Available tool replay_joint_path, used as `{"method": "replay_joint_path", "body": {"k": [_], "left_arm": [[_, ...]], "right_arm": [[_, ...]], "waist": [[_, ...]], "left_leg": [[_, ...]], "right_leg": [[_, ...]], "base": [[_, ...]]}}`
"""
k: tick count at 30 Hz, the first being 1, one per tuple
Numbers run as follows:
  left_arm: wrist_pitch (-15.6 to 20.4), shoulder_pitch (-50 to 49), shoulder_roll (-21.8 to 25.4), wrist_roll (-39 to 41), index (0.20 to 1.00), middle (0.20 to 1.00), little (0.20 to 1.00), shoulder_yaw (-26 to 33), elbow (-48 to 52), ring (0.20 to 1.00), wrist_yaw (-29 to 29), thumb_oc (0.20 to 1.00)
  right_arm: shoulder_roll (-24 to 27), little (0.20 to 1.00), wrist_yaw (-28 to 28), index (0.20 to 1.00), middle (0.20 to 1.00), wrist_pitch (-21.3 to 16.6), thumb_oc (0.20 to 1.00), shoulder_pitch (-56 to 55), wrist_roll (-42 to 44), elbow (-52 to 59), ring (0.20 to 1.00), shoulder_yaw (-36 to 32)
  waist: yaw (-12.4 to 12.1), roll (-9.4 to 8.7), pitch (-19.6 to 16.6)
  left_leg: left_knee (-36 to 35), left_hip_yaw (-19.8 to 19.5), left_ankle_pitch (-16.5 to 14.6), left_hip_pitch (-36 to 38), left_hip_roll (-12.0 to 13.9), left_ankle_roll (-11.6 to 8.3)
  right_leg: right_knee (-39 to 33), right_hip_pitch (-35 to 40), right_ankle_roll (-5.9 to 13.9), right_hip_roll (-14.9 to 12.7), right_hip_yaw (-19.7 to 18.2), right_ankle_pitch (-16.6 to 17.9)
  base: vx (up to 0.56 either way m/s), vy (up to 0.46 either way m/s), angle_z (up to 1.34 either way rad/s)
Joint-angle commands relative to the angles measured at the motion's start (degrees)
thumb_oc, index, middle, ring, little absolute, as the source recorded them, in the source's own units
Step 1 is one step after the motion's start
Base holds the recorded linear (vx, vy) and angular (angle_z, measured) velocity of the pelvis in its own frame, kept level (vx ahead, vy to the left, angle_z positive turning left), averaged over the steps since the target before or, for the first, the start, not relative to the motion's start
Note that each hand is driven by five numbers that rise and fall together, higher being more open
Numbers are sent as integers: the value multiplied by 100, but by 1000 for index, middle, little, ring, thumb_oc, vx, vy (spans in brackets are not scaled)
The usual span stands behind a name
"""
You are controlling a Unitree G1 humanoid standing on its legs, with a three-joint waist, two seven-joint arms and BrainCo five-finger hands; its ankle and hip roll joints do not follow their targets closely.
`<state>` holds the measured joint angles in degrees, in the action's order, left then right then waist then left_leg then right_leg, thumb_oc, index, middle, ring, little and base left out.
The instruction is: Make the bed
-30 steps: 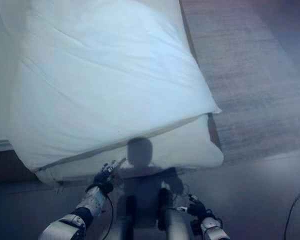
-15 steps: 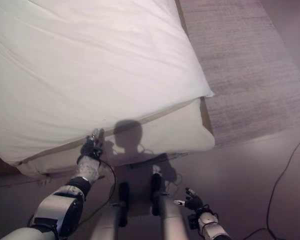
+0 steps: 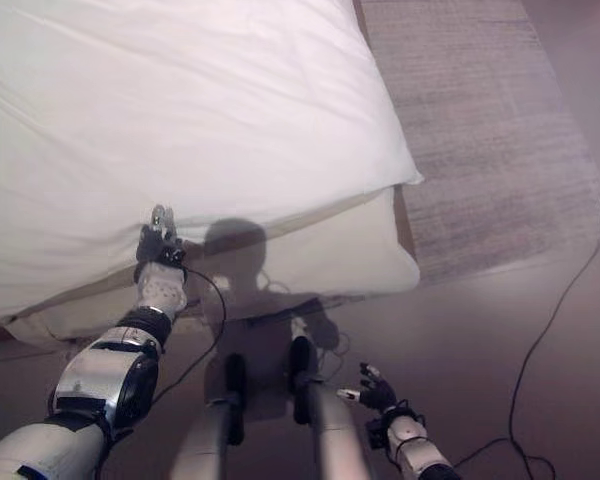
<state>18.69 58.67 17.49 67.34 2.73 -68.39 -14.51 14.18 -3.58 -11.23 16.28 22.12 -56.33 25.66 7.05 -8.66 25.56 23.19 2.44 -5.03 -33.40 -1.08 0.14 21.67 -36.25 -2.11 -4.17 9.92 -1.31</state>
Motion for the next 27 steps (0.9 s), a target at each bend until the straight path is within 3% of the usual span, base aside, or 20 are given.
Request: {"method": "replay_joint_path", "body": {"k": [1, 6, 10, 17, 18, 19, 20, 21, 27], "left_arm": [[448, 443, 165, 128, 1000, 1000, 1000, -136, 150, 1000, -61, 1000], [484, 384, 35, 96, 1000, 1000, 1000, -205, 381, 1000, -97, 1000], [635, 122, -394, 212, 1000, 1000, 1000, -279, 931, 1000, -179, 1000], [602, 137, -430, 288, 1000, 1000, 1000, -316, 900, 1000, -249, 1000], [572, 162, -388, 273, 790, 790, 790, -328, 843, 790, -249, 790], [541, 207, -347, 258, 354, 354, 354, -333, 756, 354, -292, 354], [537, 223, -339, 260, 247, 247, 247, -329, 742, 247, -288, 247], [519, 262, -321, 245, 200, 200, 200, -341, 705, 200, -287, 200], [390, 507, -252, 184, 200, 200, 200, -397, 424, 200, -287, 200]], "right_arm": [[135, 1000, -89, 1000, 1000, -180, 1000, -271, 202, 186, 1000, 148], [140, 1000, -92, 1000, 1000, -194, 1000, -322, 194, 242, 1000, 151], [174, 1000, -135, 1000, 1000, -175, 1000, -349, 158, 364, 1000, 152], [211, 1000, -170, 1000, 1000, -158, 1000, -290, 142, 422, 1000, 170], [220, 1000, -170, 1000, 1000, -157, 1000, -287, 140, 428, 1000, 174], [238, 1000, -176, 1000, 1000, -153, 1000, -269, 127, 410, 1000, 189], [237, 1000, -176, 1000, 1000, -154, 1000, -261, 127, 408, 1000, 191], [245, 1000, -176, 1000, 1000, -154, 1000, -252, 127, 407, 1000, 190], [283, 1000, -187, 1000, 1000, -163, 1000, -189, 131, 480, 1000, 227]], "waist": [[-48, 80, -332], [-72, 74, -288], [-148, 120, -219], [-184, 128, -103], [-182, 126, -85], [-175, 129, -80], [-174, 128, -74], [-168, 131, -63], [-137, 119, -46]], "left_leg": [[40, -76, 98, -322, 135, -335], [44, -68, 98, -311, 130, -334], [43, -96, 108, -301, 105, -320], [-6, -100, 142, -261, 100, -319], [-6, -100, 143, -254, 101, -318], [-3, -91, 145, -253, 109, -312], [-2, -90, 144, -254, 109, -311], [-1, -81, 146, -257, 113, -310], [26, -46, 150, -290, 123, -299]], "right_leg": [[70, -192, 953, -495, -197, 300], [51, -162, 949, -496, -202, 309], [50, -134, 942, -502, -200, 288], [1, -76, 942, -507, -172, 321], [2, -72, 941, -506, -172, 323], [8, -74, 945, -503, -175, 328], [9, -75, 945, -502, -176, 328], [10, -74, 944, -504, -175, 330], [18, -111, 967, -517, -205, 354]], "base": [[0, 0, 0], [0, 0, 0], [0, 0, 0], [0, 0, 0], [0, 0, 0], [0, 0, 0], [0, 0, 0], [0, 0, 0], [0, 0, 0]]}}
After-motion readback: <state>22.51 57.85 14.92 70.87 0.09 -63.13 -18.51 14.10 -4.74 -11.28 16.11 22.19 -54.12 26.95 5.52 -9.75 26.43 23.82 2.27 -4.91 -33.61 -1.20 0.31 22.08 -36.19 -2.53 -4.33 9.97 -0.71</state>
